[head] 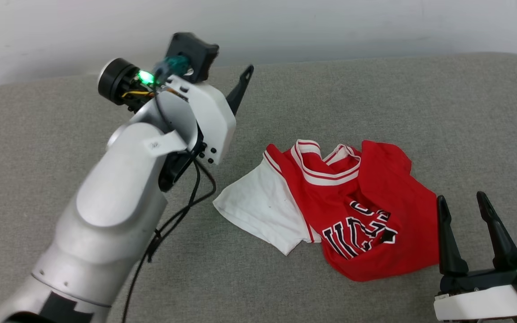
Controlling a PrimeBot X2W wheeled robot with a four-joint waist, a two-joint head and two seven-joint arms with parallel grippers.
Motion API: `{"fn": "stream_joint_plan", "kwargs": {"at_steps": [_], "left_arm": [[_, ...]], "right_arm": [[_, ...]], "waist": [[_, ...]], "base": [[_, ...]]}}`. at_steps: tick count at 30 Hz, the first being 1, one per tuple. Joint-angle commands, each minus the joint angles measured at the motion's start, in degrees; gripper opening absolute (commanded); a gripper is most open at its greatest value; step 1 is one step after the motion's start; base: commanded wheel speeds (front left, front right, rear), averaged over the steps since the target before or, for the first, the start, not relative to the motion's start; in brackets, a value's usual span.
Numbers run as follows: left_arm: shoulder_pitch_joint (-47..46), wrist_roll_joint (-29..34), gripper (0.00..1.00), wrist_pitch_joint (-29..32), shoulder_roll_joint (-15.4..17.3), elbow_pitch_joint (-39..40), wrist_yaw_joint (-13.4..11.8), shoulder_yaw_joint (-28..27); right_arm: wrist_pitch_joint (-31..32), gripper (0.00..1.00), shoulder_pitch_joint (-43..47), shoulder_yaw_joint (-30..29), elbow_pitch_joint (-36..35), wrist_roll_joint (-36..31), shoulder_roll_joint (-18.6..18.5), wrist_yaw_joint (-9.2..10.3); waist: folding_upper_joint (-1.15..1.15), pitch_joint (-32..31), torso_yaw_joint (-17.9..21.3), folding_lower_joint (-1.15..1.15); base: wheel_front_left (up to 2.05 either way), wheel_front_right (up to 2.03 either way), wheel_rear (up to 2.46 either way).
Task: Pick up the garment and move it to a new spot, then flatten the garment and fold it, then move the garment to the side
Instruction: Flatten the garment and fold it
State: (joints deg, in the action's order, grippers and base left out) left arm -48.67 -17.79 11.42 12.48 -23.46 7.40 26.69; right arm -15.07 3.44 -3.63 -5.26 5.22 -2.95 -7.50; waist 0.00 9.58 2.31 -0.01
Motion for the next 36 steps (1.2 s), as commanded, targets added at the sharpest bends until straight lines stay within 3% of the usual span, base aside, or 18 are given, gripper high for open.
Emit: {"fn": "stream_joint_plan", "kwargs": {"at_steps": [1,7,13,18,27,28,29,30,31,36], "left_arm": [[-1.8,-2.6,1.00,3.8,2.1,-0.5,-0.1,2.8],[-6.9,-18.3,1.00,21.8,7.5,-0.8,-0.1,16.3],[-9.6,-27.3,1.00,33.9,11.6,-0.6,-0.1,26.5],[-10.2,-30.6,1.00,37.9,13.7,-1.8,-0.1,33.1],[-8.4,-32.4,1.00,38.0,14.8,-5.6,-0.1,42.4],[-8.1,-32.3,0.76,37.9,14.9,-5.6,-0.1,43.7],[-7.7,-32.5,0.33,37.4,14.9,-5.4,-0.1,44.5],[-7.6,-32.9,0.25,36.8,14.9,-5.3,-0.1,45.0],[-7.5,-33.4,0.00,36.5,14.9,-5.0,-0.1,45.4],[-9.3,-35.4,0.00,30.7,17.5,-2.9,0.0,45.1]], "right_arm": [[-0.1,1.00,-0.9,0.1,0.0,-0.1,0.1,0.02],[-0.2,1.00,-2.4,0.4,-0.1,-0.2,0.1,0.02],[-0.1,1.00,-3.9,1.0,-0.2,-0.3,0.1,0.02],[-0.2,1.00,-5.2,1.4,-0.1,-0.1,0.1,0.02],[-0.2,1.00,-7.1,1.9,-0.1,0.4,0.1,0.02],[-0.2,1.00,-7.1,1.9,0.0,0.4,0.1,0.02],[-0.2,1.00,-7.1,1.9,0.0,0.4,0.1,0.02],[-0.2,1.00,-7.1,1.8,0.1,0.4,0.1,0.02],[-0.2,1.00,-6.9,1.7,0.2,0.3,0.1,0.02],[-0.2,1.00,-5.6,1.3,0.8,0.0,0.1,0.02]], "waist": [[0.00,0.4,0.3,0.01],[0.00,1.8,1.2,0.01],[0.00,4.1,2.7,0.01],[0.00,6.1,4.2,0.01],[0.00,8.7,5.7,0.01],[0.00,8.8,5.8,0.01],[0.00,8.9,5.8,0.01],[0.00,8.8,5.7,0.01],[0.00,8.5,5.6,0.01],[0.00,6.0,4.6,0.01]], "base": [[0.00,0.00,0.00],[0.00,0.00,0.00],[0.00,0.00,0.00],[0.00,0.00,0.00],[0.00,0.00,0.00],[0.00,0.00,0.00],[0.00,0.00,0.00],[0.00,0.00,0.00],[0.00,0.00,0.00],[0.00,0.00,0.00]]}}
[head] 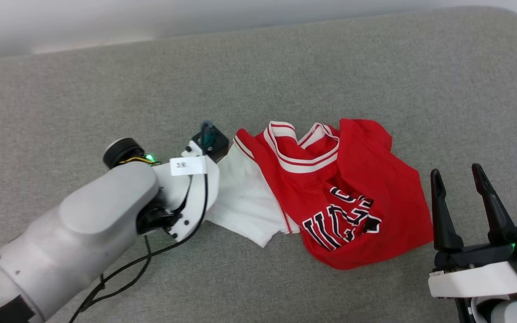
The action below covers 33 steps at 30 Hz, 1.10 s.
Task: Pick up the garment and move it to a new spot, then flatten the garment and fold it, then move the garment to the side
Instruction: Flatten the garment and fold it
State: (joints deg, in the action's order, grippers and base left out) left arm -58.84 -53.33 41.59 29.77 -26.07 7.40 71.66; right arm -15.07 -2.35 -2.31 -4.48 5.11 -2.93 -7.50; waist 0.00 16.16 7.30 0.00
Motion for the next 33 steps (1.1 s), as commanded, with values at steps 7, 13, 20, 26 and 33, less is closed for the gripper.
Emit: {"fn": "stream_joint_plan", "kwargs": {"at_steps": [7,13,20,26,33], "left_arm": [[3.3,-4.3,0.00,-2.9,7.6,1.1,0.0,-1.1],[7.6,-7.7,0.00,-2.7,13.6,1.1,-2.0,-2.3],[12.7,-9.5,1.00,-8.7,14.4,-0.9,-5.5,-4.0],[14.1,-4.9,1.00,-25.7,13.5,0.8,-8.5,-7.2],[18.3,-1.8,1.00,-46.5,13.3,5.8,-17.4,-13.2]], "right_arm": [[-0.2,1.00,2.5,-0.3,0.2,-0.3,0.1,0.02],[-0.2,1.00,3.3,-0.4,-0.1,-0.6,0.1,0.02],[-0.2,1.00,3.5,-0.5,0.3,-1.1,0.1,0.02],[-0.2,1.00,2.7,-2.6,-0.6,-2.3,0.1,0.02],[-0.2,1.00,-2.6,-5.1,-3.1,-3.9,-4.1,0.02]], "waist": [[0.00,-4.2,-2.1,0.00],[0.00,-4.6,-2.7,0.00],[0.00,-5.0,-2.5,0.00],[0.00,-7.4,-3.3,0.00],[0.00,-9.3,-4.8,0.00]], "base": [[0.00,0.00,0.00],[0.00,0.00,0.00],[0.00,0.00,0.00],[0.00,0.00,0.00],[0.00,0.00,0.00]]}}
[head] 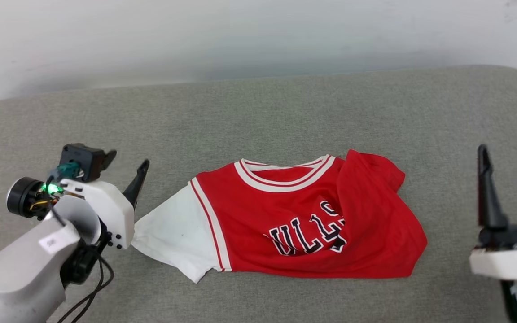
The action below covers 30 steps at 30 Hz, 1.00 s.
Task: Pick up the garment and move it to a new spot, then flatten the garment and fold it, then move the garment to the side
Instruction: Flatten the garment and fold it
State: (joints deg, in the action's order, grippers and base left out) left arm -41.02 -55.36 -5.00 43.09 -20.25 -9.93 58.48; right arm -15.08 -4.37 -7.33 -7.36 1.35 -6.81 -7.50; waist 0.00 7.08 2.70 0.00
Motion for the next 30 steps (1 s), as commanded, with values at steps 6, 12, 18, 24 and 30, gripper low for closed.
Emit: {"fn": "stream_joint_plan", "kwargs": {"at_steps": [6,12,18,24,30], "left_arm": [[5.9,2.2,1.00,-9.4,-0.5,6.5,-8.2,-4.6],[12.7,9.6,1.00,-10.3,-2.4,14.2,-15.4,-12.0],[21.8,19.3,1.00,-10.2,-6.9,20.1,-19.1,-21.8],[27.6,26.5,1.00,-10.2,-12.5,22.9,-18.3,-28.9],[29.6,31.9,1.00,-10.2,-17.6,23.6,-15.3,-33.6]], "right_arm": [[-0.1,1.00,-8.5,1.0,1.0,1.0,-7.9,0.02],[0.9,1.00,-16.4,9.1,8.6,5.5,-18.5,0.02],[14.3,1.00,-24.3,23.2,10.6,16.2,-30.0,0.03],[33.1,1.00,-31.0,38.9,8.4,30.9,-40.0,0.03],[49.2,1.00,-37.5,51.1,8.4,41.2,-44.4,0.03]], "waist": [[0.00,-0.6,-1.5,0.00],[0.00,-0.4,-2.3,0.00],[0.00,0.8,-3.0,0.00],[0.00,3.2,-4.1,0.00],[0.00,7.1,-5.5,0.00]], "base": [[0.00,0.00,0.00],[0.00,0.00,0.00],[0.00,0.00,0.00],[0.00,0.00,0.00],[0.00,0.00,0.00]]}}
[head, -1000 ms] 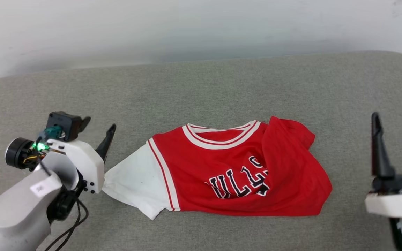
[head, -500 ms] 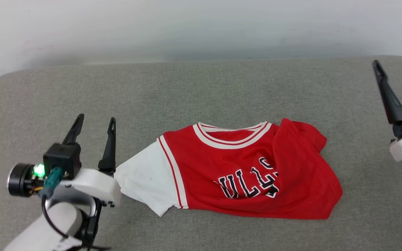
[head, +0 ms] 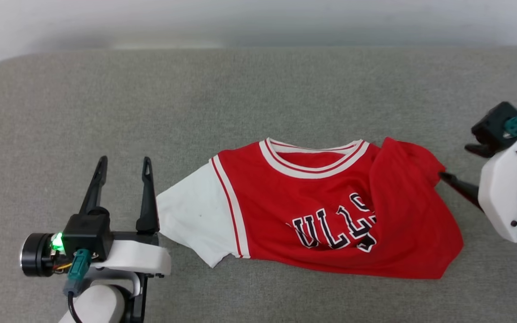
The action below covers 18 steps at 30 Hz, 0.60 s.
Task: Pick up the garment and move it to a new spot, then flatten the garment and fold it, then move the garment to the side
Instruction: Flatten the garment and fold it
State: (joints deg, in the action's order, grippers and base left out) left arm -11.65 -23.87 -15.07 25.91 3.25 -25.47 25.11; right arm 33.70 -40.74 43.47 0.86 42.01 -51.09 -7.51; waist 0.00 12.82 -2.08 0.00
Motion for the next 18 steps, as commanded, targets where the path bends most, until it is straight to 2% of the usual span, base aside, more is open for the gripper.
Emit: {"fn": "stream_joint_plan", "kwargs": {"at_steps": [1,5,8,13,18], "left_arm": [[0.2,0.4,1.00,-0.1,-0.4,0.1,0.3,-0.3],[-1.0,3.4,1.00,-0.1,-3.3,-0.2,2.8,-2.5],[-2.0,5.6,1.00,-0.1,-5.4,-0.1,4.3,-4.0],[-2.9,8.6,1.00,-0.1,-8.6,-0.1,6.6,-6.1],[-3.2,10.5,1.00,-0.1,-11.3,-1.0,8.8,-8.1]], "right_arm": [[0.5,1.00,-1.1,0.3,0.2,0.6,-0.1,0.04],[7.0,1.00,-5.7,6.4,2.1,4.3,-0.1,0.04],[8.6,1.00,-9.2,10.7,4.4,4.7,0.8,0.04],[8.1,1.00,-12.6,18.5,9.5,4.4,2.4,0.03],[5.7,1.00,-11.6,26.2,14.3,8.3,4.7,0.03]], "waist": [[0.00,1.4,-0.7,0.00],[0.00,4.6,-1.9,0.00],[0.00,7.0,-2.8,0.00],[0.00,10.2,-4.0,0.00],[0.00,11.4,-4.6,0.00]], "base": [[0.00,0.00,0.00],[0.00,0.00,0.00],[0.00,0.00,0.00],[0.00,0.00,0.00],[0.00,0.00,0.00]]}}
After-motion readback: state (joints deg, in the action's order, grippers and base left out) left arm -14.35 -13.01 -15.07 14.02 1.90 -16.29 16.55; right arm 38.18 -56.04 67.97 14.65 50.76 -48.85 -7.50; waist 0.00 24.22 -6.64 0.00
